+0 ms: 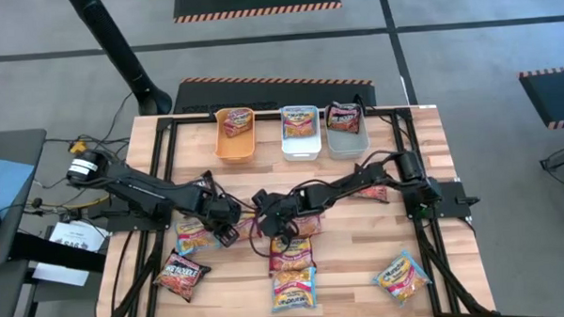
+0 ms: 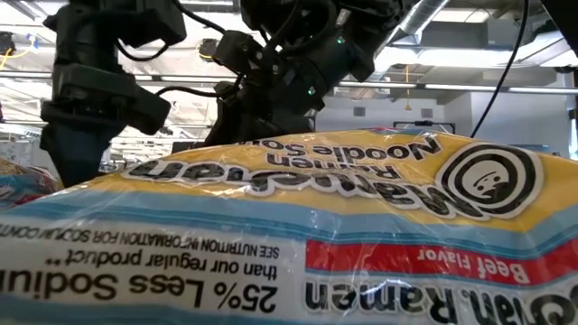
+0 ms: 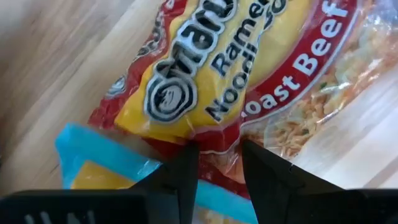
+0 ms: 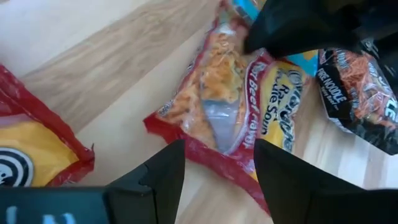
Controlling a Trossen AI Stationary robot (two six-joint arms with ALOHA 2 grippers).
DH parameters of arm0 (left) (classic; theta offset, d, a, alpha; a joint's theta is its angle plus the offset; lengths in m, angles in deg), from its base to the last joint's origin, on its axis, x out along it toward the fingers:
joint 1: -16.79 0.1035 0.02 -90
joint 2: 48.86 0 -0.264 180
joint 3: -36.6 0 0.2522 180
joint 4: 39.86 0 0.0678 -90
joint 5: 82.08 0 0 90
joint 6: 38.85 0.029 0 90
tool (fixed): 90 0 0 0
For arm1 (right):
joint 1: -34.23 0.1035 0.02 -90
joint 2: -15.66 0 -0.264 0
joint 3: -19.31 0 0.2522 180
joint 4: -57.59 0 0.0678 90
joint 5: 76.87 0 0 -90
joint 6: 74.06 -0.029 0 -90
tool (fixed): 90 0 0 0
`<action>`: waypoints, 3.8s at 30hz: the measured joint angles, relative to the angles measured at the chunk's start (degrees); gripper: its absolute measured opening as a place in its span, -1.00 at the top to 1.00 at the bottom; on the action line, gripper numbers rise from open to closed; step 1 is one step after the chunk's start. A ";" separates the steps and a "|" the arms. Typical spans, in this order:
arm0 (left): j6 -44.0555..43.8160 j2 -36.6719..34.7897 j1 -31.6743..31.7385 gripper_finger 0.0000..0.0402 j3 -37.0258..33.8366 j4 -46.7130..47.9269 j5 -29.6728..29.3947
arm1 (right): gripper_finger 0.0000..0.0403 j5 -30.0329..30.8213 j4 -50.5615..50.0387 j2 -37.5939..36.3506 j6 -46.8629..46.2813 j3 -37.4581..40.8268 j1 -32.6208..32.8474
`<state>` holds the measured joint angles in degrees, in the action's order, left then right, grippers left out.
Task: Sort Maruchan noodles
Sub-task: Put the red noodle pack into the yellow bin
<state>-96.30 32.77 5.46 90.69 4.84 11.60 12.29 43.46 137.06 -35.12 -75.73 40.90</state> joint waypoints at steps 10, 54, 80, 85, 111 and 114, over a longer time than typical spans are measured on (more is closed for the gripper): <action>3.65 0.00 2.80 0.44 -1.59 -6.07 0.80 | -0.06 1.28 -1.93 -0.04 3.62 -0.09 -0.01; 10.26 0.02 5.25 0.44 -1.72 -6.52 2.52 | 0.48 16.24 4.50 3.82 13.20 -3.23 5.30; 9.92 -10.72 5.21 0.80 -1.65 -1.71 3.63 | 0.97 25.45 4.19 2.98 13.45 -3.41 5.85; 10.31 -13.74 5.73 0.80 -1.59 -0.19 4.17 | 0.97 25.77 3.65 0.92 12.35 -3.51 5.83; 16.23 -20.15 9.03 0.80 -1.57 2.86 3.59 | 0.97 32.51 -11.57 -0.50 10.77 -8.96 5.87; 15.12 -20.74 9.24 0.80 -1.59 3.29 2.17 | 0.97 34.61 -14.83 -0.74 10.17 -8.49 6.25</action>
<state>-81.18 12.03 14.70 89.10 8.13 13.77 46.90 28.63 136.32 -24.95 -84.22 47.15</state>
